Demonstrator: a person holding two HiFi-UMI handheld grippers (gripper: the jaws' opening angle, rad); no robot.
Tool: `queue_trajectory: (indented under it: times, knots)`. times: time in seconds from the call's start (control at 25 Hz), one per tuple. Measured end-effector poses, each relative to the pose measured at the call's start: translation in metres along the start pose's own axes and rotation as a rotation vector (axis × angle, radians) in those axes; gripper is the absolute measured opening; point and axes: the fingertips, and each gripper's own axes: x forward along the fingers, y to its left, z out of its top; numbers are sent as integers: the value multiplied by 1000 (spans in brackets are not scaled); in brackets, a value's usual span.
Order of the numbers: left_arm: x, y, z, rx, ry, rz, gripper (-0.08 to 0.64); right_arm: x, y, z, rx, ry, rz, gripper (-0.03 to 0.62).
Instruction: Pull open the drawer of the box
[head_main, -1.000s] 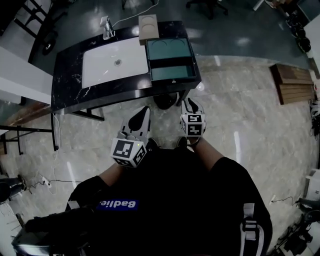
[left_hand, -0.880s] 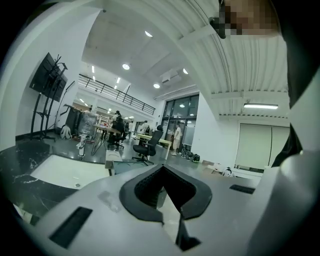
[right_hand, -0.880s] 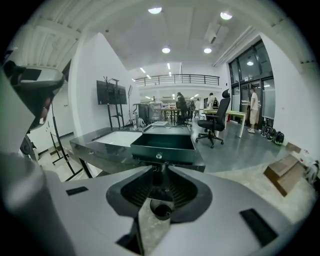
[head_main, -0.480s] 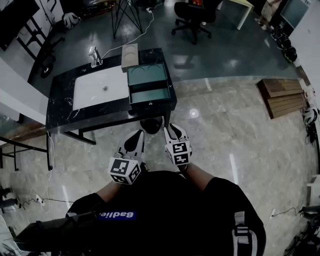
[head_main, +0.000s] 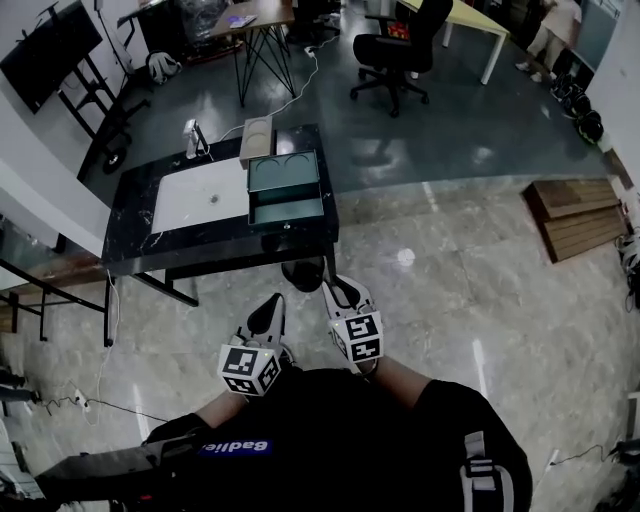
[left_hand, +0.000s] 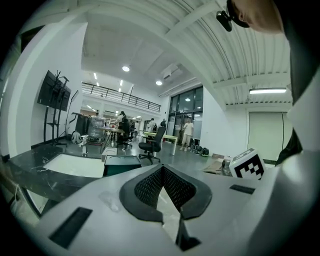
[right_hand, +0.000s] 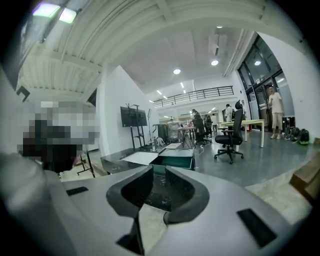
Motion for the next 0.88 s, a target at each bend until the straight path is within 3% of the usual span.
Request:
queue_trajectory:
  times: [0.2,0.4,0.88]
  knots:
    - [-6,-18,-4,33,18,19,-8,-30,21,25,13,-85,80,72]
    - [-5,-36,2,51,12,-9,-8,-58,40,51,-27,-174,130,72]
    - [-9,-22,24,84,-43,-122,-8,-66,66,85,-96,-233,77,71]
